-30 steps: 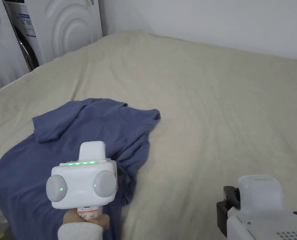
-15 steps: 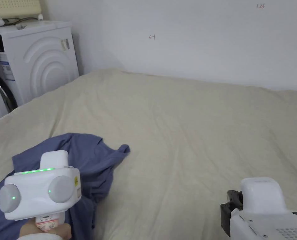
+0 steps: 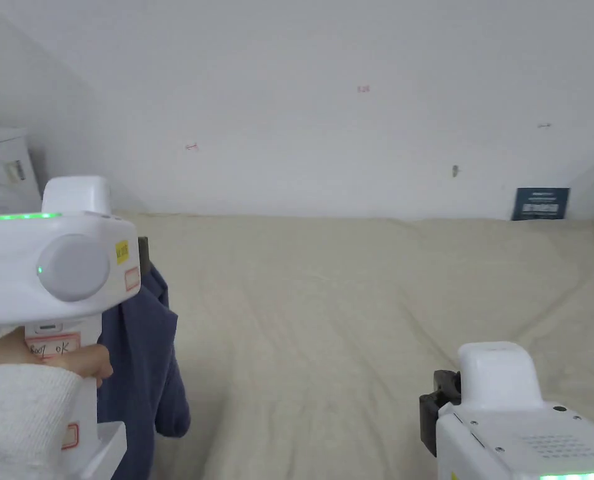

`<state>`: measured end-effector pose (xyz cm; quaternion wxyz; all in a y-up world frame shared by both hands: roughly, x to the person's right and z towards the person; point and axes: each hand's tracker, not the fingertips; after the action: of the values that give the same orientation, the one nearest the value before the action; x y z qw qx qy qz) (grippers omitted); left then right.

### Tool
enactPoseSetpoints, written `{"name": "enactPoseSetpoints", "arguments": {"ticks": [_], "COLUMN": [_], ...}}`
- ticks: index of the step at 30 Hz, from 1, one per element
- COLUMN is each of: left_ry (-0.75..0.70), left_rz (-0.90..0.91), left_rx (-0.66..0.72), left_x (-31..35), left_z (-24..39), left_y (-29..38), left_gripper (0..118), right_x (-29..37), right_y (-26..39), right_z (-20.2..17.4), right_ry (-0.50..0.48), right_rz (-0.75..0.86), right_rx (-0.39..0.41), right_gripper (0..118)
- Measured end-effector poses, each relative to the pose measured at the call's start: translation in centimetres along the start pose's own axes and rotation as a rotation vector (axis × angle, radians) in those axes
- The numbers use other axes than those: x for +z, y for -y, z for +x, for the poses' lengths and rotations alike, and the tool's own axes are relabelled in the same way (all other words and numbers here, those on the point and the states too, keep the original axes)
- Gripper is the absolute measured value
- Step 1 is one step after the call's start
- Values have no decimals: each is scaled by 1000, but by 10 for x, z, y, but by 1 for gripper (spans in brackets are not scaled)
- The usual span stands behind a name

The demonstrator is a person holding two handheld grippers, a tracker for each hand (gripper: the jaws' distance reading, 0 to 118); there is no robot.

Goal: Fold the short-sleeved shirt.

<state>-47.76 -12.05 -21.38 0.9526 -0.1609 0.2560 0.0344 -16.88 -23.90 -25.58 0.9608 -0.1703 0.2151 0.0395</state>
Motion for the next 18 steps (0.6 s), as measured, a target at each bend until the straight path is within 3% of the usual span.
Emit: {"name": "enactPoseSetpoints", "arguments": {"ticks": [10,14,18], "left_ry": [379,557,626], "left_rz": [77,-60,-249], "left_rx": [-80,-123,-172], "left_x": [19,-3,-40], "left_z": [162,227,280], "left_y": [-15,35,108], "left_gripper": [2,2,2], "right_x": [37,47,46], "right_y": [0,8,21], "right_z": [88,116,136], "right_ry": [216,298,349], "right_rz": [31,9,-36], "right_rx": [-86,-95,-123], "right_gripper": [0,0,0]}}
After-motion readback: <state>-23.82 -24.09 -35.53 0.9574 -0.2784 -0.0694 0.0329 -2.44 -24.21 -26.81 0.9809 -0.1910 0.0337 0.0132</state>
